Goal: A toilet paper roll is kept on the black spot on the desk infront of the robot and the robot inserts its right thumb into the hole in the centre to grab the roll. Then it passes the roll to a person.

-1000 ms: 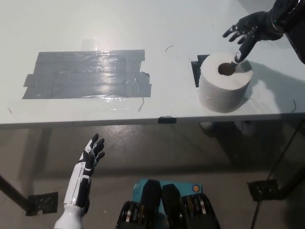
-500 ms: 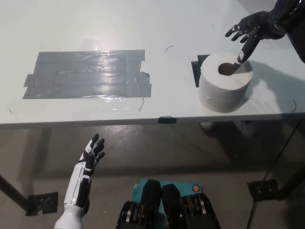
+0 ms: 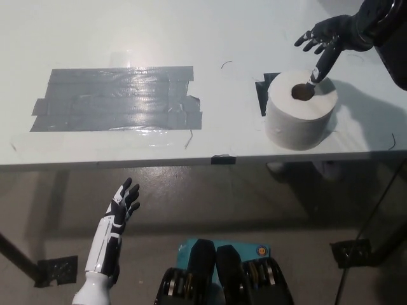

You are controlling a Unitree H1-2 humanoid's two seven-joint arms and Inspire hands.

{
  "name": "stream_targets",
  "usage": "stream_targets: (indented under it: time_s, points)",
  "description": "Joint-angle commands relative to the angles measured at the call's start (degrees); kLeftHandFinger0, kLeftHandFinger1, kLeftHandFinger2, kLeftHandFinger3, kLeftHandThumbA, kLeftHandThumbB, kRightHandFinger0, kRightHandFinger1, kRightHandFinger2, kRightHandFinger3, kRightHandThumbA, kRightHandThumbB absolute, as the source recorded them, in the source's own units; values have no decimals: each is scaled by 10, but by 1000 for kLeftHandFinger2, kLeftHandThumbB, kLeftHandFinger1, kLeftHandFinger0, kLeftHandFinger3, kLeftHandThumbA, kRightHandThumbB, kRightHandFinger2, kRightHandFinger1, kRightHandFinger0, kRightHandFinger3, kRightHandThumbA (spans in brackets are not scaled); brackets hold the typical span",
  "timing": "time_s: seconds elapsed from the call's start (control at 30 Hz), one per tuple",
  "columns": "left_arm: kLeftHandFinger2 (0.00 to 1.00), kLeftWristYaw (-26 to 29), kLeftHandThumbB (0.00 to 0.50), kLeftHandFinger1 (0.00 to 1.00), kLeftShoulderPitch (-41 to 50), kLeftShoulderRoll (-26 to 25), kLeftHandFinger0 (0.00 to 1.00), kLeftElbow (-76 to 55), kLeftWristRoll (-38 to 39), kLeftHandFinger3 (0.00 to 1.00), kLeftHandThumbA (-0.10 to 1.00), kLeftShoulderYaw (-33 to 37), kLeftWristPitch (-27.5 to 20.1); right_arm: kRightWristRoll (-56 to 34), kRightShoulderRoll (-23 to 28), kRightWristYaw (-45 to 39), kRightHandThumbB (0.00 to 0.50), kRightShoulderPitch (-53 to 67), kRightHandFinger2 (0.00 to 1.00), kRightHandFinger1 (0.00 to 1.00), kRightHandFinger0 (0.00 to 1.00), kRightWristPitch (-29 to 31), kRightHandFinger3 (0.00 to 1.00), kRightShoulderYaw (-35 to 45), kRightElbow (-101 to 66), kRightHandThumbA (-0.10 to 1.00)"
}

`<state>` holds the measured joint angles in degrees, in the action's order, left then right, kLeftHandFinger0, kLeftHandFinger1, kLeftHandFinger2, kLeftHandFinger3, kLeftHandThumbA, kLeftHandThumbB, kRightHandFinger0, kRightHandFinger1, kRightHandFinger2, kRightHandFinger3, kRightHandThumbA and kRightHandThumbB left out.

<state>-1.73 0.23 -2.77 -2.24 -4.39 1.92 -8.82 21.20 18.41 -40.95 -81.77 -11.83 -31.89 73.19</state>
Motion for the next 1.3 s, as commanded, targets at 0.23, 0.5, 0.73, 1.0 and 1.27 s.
stream_targets:
  time_s: [0.23, 0.5, 0.73, 1.0, 1.27]
  points:
    - [1000, -2, 88, 1000, -7, -4, 1000, -23, -3, 1000, 1000, 4, -10, 21, -5, 53, 385, -11, 1000, 1000, 1000, 31, 1000, 7, 5, 1000]
    - [1000, -3, 98, 1000, -7, -6, 1000, -23, -3, 1000, 1000, 5, -11, 26, -16, 97, 419, 9, 1000, 1000, 1000, 24, 1000, 13, 6, 1000]
    - [1000, -3, 103, 1000, -7, -5, 1000, -23, -5, 1000, 1000, 7, -10, 53, -30, 128, 375, 27, 1000, 1000, 1000, 43, 1000, -10, 11, 1000]
    - [1000, -2, 90, 1000, -11, -5, 1000, -27, -4, 1000, 1000, 6, -7, 57, -45, 145, 359, 32, 1000, 1000, 1000, 48, 1000, -8, 27, 1000]
    - [1000, -3, 107, 1000, -17, -7, 1000, -22, -11, 1000, 1000, 9, -10, 70, -62, 191, 342, 40, 1000, 1000, 1000, 56, 1000, -10, 30, 891]
